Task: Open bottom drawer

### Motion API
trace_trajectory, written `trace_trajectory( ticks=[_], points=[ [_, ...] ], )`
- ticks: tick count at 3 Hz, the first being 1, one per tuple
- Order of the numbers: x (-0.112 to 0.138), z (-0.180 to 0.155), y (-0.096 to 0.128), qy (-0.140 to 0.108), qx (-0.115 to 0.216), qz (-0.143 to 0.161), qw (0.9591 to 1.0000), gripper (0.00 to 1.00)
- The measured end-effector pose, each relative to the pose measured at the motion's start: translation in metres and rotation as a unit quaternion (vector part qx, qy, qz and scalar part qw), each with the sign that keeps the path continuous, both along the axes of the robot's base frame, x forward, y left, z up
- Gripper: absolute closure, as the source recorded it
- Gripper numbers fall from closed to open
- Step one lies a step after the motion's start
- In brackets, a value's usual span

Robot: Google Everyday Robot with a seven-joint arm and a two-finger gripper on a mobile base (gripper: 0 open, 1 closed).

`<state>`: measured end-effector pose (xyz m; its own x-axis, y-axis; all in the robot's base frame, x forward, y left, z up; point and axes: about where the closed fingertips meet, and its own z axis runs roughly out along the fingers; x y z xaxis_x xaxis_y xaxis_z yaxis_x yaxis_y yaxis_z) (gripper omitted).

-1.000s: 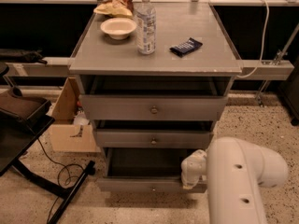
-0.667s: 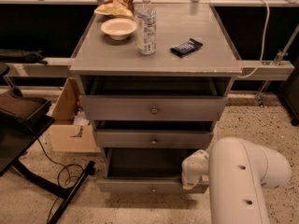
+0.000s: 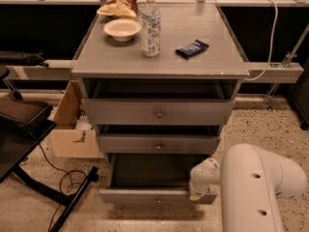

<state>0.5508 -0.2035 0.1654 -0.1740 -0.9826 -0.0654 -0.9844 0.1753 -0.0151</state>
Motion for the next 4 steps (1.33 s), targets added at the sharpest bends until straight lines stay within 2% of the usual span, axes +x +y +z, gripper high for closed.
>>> trace_trajectory(
  ticks=[3,4],
  points=[
    [-0.0001,-0.0001,0.0,0.0,0.0,0.0,1.0,0.06],
    [-0.0015,-0.0015,-0.0001,0.0,0.002,-0.001,1.0,0.0]
  ],
)
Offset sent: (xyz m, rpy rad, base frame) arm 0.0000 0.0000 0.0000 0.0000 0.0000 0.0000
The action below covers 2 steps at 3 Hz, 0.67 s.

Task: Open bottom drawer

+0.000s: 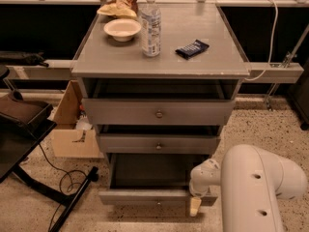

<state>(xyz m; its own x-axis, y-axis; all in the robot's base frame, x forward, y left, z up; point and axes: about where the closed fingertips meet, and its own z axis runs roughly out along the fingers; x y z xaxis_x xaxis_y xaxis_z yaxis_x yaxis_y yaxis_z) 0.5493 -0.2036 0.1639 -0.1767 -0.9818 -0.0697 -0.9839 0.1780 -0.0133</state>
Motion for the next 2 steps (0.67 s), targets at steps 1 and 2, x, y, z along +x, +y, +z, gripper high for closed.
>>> trace_trajectory(
  ticks=[1,2],
  points=[
    [-0.005,-0.005,0.0,0.001,0.008,-0.005,1.0,0.0],
    [-0.059,-0.028,0.008,0.047,0.034,-0.034,0.9977,0.18]
  ],
)
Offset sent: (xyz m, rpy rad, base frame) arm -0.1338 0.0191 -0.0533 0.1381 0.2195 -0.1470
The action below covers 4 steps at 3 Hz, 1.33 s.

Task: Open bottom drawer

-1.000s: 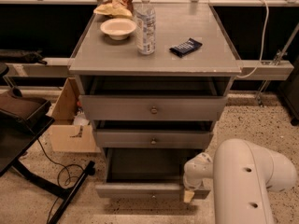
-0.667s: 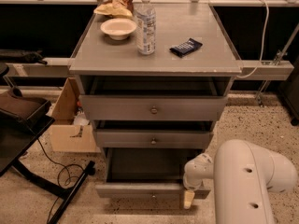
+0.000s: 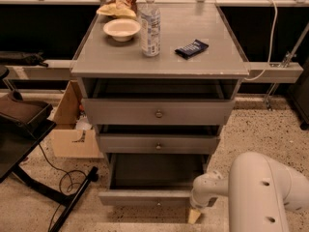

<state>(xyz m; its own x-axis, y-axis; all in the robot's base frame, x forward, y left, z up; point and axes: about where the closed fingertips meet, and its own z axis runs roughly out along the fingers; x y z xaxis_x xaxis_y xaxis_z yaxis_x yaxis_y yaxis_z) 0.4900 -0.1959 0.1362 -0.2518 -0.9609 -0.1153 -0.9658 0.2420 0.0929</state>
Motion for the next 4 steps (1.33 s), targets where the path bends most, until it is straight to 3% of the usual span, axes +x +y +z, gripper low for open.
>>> trace_trajectory(
  ticks=[1,3,4],
  points=[
    [-0.012,0.002,0.002,0.012,0.007,-0.006,0.9999,0.43],
    [-0.009,0.01,0.002,0.012,0.007,-0.006,0.9999,0.88],
    [-0.025,0.008,0.003,0.026,0.015,-0.016,0.9994,1.0]
  ],
)
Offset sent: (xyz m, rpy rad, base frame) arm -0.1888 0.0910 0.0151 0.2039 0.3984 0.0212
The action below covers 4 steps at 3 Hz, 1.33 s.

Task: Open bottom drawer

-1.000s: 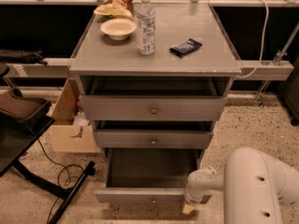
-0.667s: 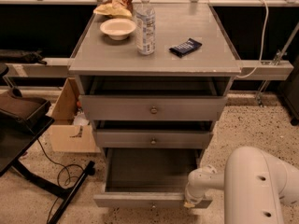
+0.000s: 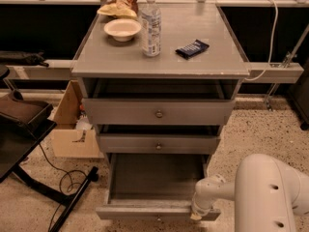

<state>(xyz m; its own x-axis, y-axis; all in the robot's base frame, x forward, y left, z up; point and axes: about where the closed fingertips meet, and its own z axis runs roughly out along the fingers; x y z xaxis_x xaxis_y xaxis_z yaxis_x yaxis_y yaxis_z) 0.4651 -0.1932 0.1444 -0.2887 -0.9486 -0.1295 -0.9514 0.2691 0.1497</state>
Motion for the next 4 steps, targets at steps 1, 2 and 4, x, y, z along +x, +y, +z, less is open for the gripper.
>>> trace_trajectory(
  ticks=[1,2,4],
  points=[
    [-0.026,-0.005,-0.004,0.017,0.008,-0.021,0.9996,1.0],
    [-0.025,0.0,-0.004,0.017,0.008,-0.021,0.9996,1.0],
    [-0.049,0.0,-0.006,0.029,0.01,-0.042,0.9986,1.0]
  ],
)
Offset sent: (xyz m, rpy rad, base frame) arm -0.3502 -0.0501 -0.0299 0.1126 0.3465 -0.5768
